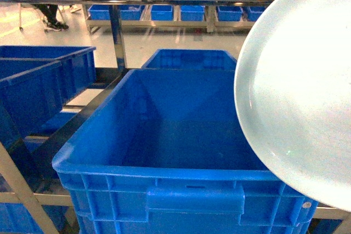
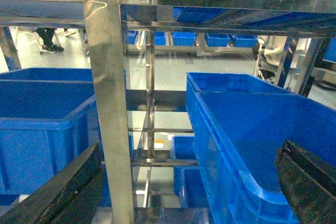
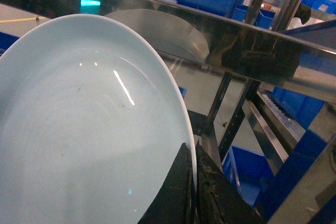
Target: Place blue tray on left shelf second layer neatly
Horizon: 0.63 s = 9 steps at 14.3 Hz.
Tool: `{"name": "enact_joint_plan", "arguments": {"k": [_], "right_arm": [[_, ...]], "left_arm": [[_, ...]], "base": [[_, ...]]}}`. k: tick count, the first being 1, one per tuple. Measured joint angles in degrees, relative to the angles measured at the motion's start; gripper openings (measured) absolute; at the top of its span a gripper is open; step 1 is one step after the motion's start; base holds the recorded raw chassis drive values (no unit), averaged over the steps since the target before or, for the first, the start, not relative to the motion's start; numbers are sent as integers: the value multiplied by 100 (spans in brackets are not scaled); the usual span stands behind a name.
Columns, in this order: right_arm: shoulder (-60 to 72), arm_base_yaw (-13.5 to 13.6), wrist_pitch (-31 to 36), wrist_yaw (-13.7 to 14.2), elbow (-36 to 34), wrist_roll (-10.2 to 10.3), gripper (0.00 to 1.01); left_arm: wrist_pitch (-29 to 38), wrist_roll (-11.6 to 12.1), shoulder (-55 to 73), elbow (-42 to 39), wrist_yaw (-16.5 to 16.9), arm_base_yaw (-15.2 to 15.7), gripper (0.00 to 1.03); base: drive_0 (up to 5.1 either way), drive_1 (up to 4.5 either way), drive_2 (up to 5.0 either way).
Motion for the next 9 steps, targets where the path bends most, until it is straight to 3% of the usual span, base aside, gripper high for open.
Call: {"name": "enact_joint_plan", "arguments": {"k": [3,9], "right_arm": [[1058,179,769,120,282,-68,2],[2302,363,1499,90,699,-153,2]], "left_arm": [[-2,0,0,0,0,0,98],[-2,0,0,0,0,0,98]], "base": [[0,0,0],[0,0,0]]}}
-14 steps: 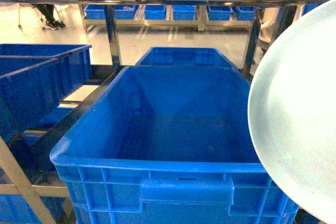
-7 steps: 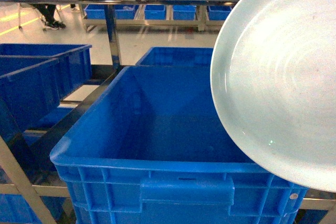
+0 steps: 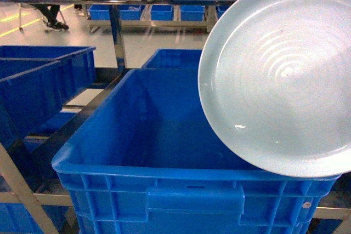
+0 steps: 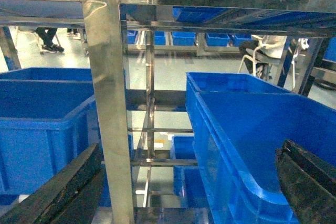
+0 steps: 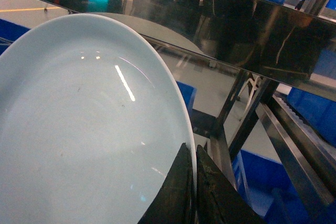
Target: Place blue tray on left shelf second layer neatly
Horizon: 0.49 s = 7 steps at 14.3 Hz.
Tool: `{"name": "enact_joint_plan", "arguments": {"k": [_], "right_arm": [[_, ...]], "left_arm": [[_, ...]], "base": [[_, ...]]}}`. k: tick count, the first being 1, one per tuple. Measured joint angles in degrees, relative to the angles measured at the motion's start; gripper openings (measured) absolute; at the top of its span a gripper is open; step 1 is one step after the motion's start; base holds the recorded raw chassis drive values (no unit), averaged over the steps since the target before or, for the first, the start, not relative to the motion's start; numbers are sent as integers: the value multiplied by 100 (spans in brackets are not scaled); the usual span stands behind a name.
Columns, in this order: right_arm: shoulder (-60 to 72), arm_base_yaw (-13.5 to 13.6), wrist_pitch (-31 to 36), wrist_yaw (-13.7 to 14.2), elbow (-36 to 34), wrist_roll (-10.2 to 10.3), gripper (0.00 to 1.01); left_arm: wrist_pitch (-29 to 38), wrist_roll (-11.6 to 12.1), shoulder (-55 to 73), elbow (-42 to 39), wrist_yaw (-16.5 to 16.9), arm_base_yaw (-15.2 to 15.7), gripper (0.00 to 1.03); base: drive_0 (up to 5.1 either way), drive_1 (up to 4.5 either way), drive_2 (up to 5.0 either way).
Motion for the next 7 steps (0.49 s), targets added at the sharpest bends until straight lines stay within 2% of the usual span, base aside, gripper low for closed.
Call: {"name": "enact_joint_plan", "arguments": {"k": [7], "right_arm": [[1318,70,584,-81,496,0,2]], "left_arm": [[2,0,0,0,-2,0,98]], "base": [[0,0,0]]}}
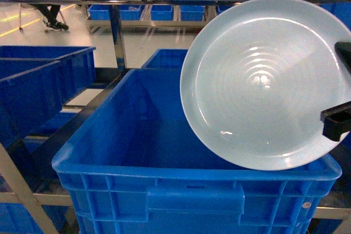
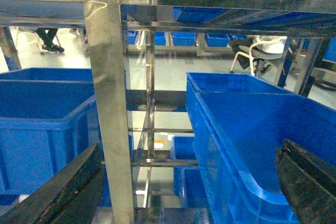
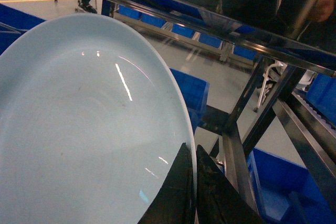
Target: Place blue tray on left shelf second layer neatly
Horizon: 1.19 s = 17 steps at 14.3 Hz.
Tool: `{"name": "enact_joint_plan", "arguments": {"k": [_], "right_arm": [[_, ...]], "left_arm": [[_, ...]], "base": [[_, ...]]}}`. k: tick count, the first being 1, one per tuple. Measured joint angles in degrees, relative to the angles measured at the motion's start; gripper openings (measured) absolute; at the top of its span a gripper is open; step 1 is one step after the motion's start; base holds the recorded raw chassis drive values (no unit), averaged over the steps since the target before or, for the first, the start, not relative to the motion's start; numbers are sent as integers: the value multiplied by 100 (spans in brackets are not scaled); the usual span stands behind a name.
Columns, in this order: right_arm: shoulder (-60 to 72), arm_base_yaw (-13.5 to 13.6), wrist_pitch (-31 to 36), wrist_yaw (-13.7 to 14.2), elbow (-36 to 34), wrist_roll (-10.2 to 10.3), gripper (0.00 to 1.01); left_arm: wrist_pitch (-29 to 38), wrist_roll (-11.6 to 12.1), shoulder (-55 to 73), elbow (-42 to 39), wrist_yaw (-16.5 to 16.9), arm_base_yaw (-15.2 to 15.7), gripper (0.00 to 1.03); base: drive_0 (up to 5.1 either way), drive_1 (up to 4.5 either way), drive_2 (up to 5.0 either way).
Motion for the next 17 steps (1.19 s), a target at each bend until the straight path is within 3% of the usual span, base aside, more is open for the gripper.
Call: {"name": "enact_joint_plan", "arguments": {"k": [3,7,8,15,17], "right_arm": [[752,-7,297,-46,278,-79,2],[1510,-260,433,-129,684,-199,2],[1504,-269,437,-188,750,-205,9],[743,-227,28,-295,564,-4,97],[210,-221,-46,-201,264,76,98]], "left_arm": [[0,0,0,0,2,0,98],[0,-2,0,0,2,0,98],[-2,0,0,0,0,0,98],[-2,0,0,0,2,0,98],[0,-2,0,0,2,0,98]], "base": [[0,0,0],[0,0,0],[0,0,0],[0,0,0],[0,0,0]]}}
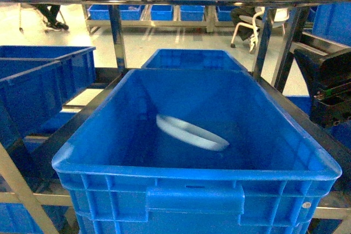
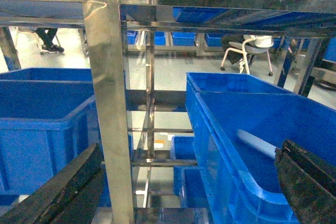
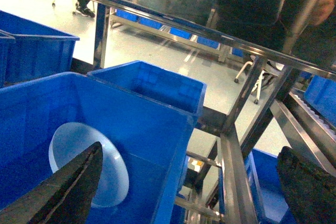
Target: Place blue tray on left shelf second layer neatly
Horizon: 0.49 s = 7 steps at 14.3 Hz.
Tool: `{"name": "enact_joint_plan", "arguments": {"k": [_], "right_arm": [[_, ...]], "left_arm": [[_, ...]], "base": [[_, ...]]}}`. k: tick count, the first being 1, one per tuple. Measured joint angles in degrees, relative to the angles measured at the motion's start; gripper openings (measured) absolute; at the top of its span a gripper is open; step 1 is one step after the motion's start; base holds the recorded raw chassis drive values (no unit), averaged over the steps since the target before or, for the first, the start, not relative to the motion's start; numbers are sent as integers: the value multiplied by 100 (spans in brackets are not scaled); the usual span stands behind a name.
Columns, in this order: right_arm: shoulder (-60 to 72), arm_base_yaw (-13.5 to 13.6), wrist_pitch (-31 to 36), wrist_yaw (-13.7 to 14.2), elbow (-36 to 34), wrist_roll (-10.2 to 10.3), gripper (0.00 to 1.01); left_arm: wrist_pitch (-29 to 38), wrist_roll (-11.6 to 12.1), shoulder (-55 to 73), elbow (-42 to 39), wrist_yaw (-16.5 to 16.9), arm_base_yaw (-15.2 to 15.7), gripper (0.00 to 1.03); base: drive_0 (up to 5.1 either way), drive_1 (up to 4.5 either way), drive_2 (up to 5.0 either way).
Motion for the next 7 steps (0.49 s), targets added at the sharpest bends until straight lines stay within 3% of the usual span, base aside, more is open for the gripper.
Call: {"name": "enact_joint_plan", "arguments": {"k": [5,7], "right_arm": [[-1239,98,-446,295,-756,87,98],[-2015,-177,-855,319,-1110,105,98]], "left_arm": [[0,0,0,0,0,0,98],[-2,0,0,0,0,0,98]], "base": [[0,0,0],[0,0,0]]}}
